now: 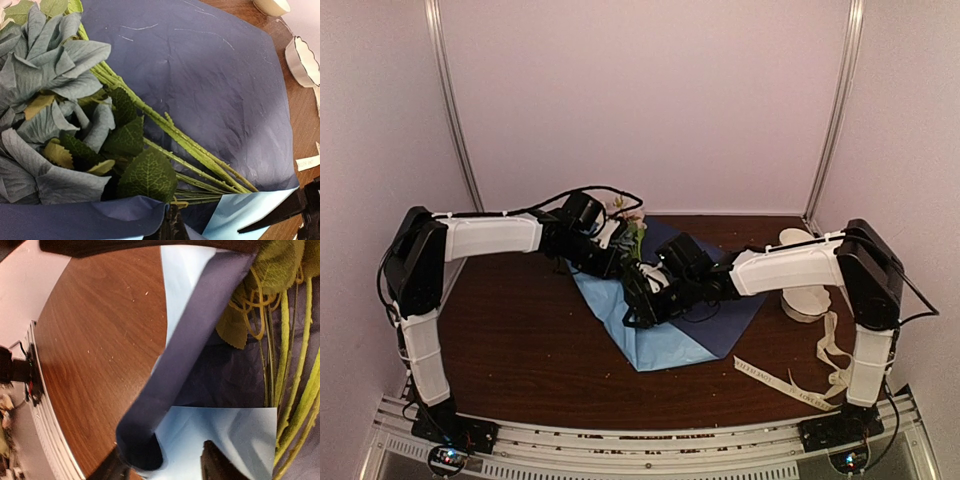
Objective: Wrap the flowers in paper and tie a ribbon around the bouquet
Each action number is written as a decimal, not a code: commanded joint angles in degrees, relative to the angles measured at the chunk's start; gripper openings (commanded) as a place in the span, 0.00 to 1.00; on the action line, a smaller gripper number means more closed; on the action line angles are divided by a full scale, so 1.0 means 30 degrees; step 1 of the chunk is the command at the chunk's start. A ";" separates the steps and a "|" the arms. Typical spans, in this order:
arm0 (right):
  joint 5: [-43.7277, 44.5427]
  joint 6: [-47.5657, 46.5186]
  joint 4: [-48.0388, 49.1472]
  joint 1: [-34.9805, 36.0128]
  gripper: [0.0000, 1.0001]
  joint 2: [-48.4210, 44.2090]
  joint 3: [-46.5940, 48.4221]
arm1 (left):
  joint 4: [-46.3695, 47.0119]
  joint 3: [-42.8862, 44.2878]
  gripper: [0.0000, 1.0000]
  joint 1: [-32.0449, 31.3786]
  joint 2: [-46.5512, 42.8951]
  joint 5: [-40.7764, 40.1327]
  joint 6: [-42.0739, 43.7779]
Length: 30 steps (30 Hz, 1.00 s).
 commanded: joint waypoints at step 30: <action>-0.2347 0.2211 0.3095 -0.1110 0.00 -0.1529 -0.3175 | -0.0169 -0.2412 0.77 0.5838 -0.3908 -0.2693 1.0332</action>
